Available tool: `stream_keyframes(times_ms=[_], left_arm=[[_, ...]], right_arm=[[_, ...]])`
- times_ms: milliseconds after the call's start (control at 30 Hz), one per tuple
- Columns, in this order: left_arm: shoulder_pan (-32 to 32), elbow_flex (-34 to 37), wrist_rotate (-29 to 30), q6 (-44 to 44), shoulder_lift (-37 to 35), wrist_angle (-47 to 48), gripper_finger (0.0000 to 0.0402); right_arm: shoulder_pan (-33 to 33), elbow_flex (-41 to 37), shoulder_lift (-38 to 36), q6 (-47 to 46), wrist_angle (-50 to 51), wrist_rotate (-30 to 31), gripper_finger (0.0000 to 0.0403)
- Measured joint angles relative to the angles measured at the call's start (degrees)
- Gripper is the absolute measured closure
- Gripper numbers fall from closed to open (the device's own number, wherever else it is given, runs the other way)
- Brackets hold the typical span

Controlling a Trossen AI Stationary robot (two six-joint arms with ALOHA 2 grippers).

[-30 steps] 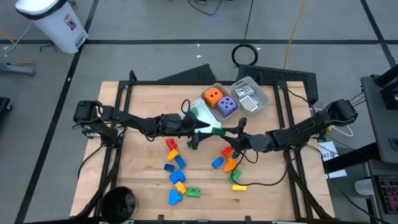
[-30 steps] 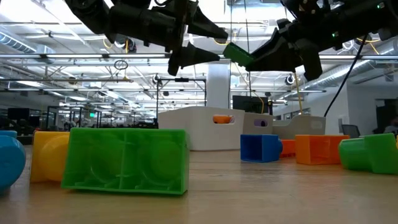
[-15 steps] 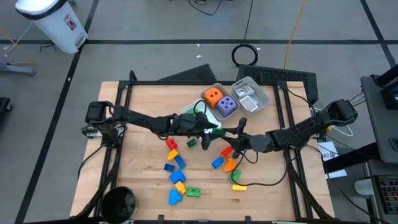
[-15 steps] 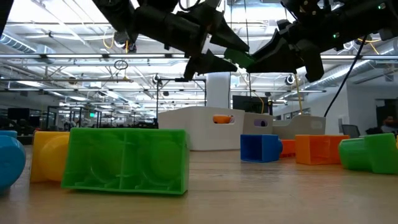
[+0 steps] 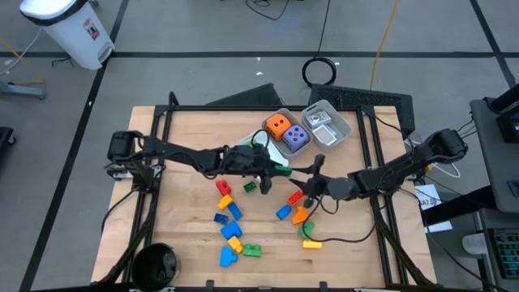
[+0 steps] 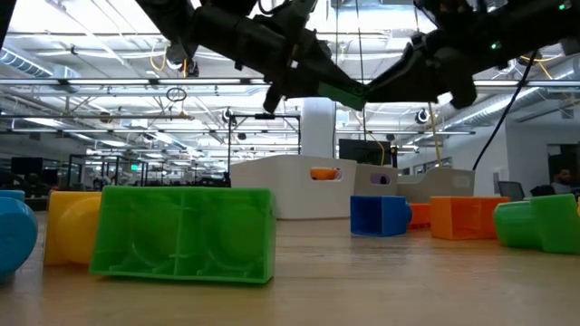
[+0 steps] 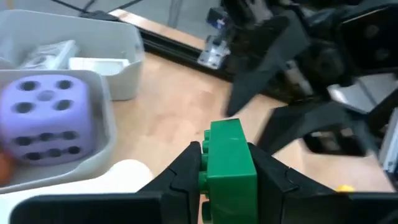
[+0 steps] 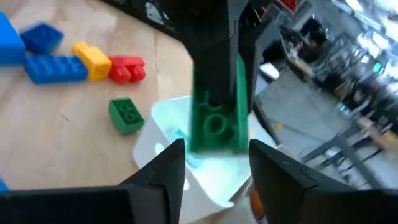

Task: Pick & Place Toys
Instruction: Put the green game piece into the white bin

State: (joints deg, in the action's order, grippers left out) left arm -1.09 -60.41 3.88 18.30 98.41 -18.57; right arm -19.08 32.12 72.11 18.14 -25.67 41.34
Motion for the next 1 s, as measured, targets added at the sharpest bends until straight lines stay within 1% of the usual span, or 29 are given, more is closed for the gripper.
stream_keyframes(times_ms=[167,333,433,567,667,733,800,867,933,1000], left_arm=[[-1.89,2.86,1.16,-0.61,-2.42,-1.34,0.0305],[-5.14,7.27,1.72,1.8,-2.91,-1.26,0.0305],[-7.0,9.56,1.74,3.52,-2.91,-1.53,0.0305],[-9.32,12.16,2.33,5.1,-2.91,-1.68,0.0305],[-10.67,13.54,5.71,6.7,-2.91,-1.78,0.0305],[-11.1,14.54,8.31,7.17,-2.86,-1.97,0.0305],[-11.32,15.22,9.68,7.29,-2.81,-1.65,0.0305],[-11.36,15.39,9.75,7.85,-2.8,-1.53,0.0288],[-11.2,15.39,9.77,8.03,-2.8,-1.41,0.0247],[-11.0,15.39,9.75,7.84,-2.8,-1.36,0.0199]], right_arm=[[-0.94,0.01,-5.85,-8.23,8.05,0.32,0.0242],[-0.93,0.0,-10.8,-13.49,16.42,0.38,0.0244],[-0.93,-0.02,-12.25,-16.05,20.09,-1.34,0.0247],[-0.93,-0.02,-12.76,-17.69,22.12,-5.37,0.0247],[-0.91,-0.02,-12.74,-17.62,22.02,-8.17,0.0248],[-0.87,-0.02,-12.72,-17.61,22.11,-8.62,0.0248],[-0.86,-0.02,-12.72,-17.62,22.12,-8.61,0.0247],[-0.86,-0.02,-12.72,-18.26,22.6,-8.61,0.0245],[-0.9,-0.02,-12.72,-21.13,24.51,-8.67,0.0243],[-0.91,-0.02,-12.72,-24.17,27.97,-10.61,0.0239]])
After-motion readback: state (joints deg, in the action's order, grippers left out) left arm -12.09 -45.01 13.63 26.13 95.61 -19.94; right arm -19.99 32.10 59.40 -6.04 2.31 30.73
